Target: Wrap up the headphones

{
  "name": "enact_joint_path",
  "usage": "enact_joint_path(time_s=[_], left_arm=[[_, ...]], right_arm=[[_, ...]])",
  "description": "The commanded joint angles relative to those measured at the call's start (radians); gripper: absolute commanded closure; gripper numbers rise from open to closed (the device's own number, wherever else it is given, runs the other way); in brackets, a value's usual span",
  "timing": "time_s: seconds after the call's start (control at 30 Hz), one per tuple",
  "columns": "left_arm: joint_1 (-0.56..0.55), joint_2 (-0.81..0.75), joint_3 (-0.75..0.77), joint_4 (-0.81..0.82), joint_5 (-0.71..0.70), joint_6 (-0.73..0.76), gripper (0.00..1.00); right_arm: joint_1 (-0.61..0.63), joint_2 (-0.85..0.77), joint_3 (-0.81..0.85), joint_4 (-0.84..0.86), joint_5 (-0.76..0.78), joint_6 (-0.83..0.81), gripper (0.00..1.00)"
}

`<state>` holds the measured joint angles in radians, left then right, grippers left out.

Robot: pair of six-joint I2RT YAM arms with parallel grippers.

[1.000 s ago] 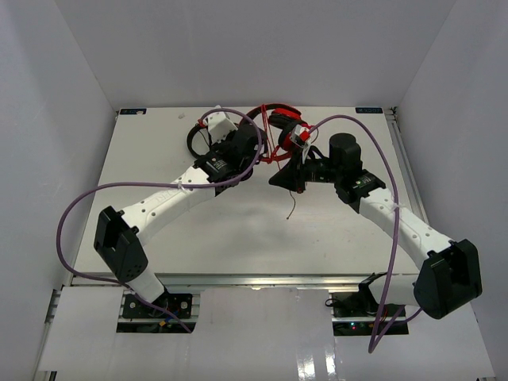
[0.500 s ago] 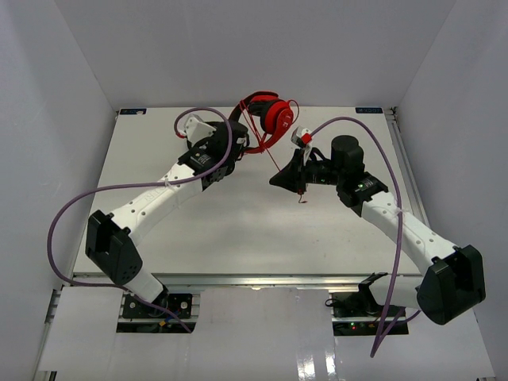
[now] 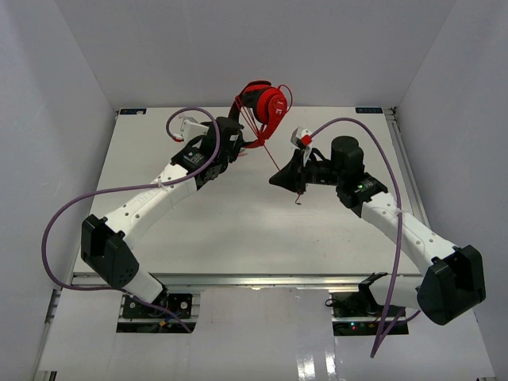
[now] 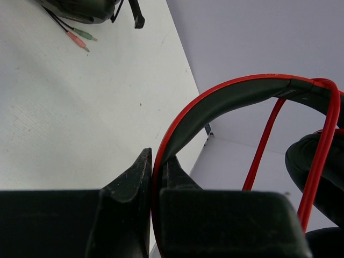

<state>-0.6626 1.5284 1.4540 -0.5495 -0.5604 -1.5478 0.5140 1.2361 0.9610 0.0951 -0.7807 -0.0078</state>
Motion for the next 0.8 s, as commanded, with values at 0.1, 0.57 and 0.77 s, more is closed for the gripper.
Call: enact_joint_path(time_s=[0.1,0.57,0.77], left_arm=[[0.044,-0.121,0.008,0.255,0.136,0.031,1.0],[0.13,-0.413,-0.314,0.471,0.784,0.56,1.0],[0.13,-0.326,-0.308,0.312,1.11,0.906,1.0]], right_arm=[[-0.017,-0.018,-0.061,0.018,-0.037,-0.021,0.92],[-0.095,0.019,-0.036,-0.041,-0.083,-0.176,0.92],[-0.095,0.047,0.002,-0.182,-0.11,-0.353,0.92]])
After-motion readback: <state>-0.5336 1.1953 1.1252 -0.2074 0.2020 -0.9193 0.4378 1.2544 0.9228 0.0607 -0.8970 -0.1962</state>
